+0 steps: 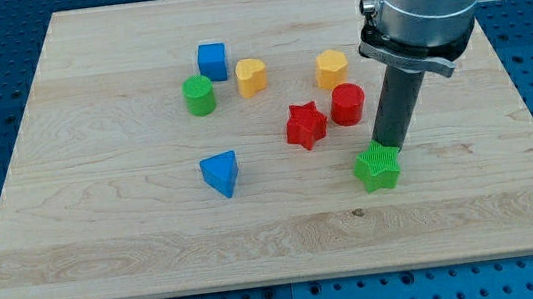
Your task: Move the green heart left a bit
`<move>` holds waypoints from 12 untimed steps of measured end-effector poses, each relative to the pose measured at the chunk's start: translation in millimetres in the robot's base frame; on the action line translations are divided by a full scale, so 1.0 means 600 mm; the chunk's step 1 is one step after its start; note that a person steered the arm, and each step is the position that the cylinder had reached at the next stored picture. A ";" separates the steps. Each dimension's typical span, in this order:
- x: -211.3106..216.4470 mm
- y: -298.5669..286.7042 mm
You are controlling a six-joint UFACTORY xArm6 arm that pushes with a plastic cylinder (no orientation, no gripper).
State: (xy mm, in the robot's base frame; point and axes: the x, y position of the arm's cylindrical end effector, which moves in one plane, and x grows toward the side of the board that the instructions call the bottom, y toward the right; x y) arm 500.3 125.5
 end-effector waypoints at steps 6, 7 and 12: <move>-0.045 0.020; -0.045 0.017; 0.071 0.066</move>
State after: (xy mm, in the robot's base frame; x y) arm 542.6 165.0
